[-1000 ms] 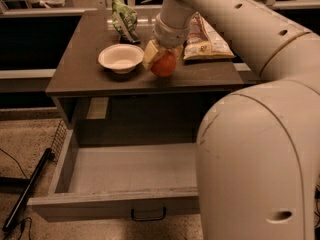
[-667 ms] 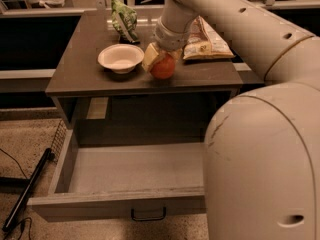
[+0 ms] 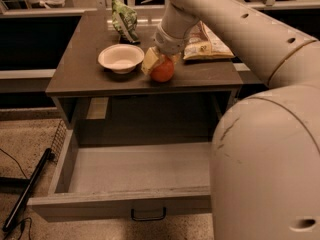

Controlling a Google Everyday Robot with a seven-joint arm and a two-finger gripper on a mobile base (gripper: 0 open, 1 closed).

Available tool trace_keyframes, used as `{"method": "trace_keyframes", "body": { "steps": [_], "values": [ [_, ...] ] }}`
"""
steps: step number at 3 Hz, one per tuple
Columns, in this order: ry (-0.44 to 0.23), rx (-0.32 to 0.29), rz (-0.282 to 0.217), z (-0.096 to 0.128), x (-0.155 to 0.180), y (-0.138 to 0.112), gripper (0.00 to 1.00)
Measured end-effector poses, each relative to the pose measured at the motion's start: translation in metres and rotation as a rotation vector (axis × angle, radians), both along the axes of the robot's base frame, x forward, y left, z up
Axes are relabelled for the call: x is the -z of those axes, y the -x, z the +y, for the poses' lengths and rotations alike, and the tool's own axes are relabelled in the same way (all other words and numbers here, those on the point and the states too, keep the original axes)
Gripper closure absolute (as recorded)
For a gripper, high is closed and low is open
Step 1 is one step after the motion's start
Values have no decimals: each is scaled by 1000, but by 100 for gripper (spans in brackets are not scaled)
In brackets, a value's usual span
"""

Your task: Pick apple from top drawer and place on counter

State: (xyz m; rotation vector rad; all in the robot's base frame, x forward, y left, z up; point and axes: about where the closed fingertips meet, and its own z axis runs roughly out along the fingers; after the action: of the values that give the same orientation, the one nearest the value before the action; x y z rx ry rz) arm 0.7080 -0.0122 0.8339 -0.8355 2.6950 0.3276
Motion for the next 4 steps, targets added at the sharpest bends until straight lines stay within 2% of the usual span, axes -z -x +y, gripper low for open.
{"method": "trace_keyframes", "body": {
  "steps": [1,2,4],
  "values": [
    [1,-2,4,2,3,0,12],
    [2,-4,7,3,5,0,0],
    [0,0,-2,1,2,-2,0]
  ]
}}
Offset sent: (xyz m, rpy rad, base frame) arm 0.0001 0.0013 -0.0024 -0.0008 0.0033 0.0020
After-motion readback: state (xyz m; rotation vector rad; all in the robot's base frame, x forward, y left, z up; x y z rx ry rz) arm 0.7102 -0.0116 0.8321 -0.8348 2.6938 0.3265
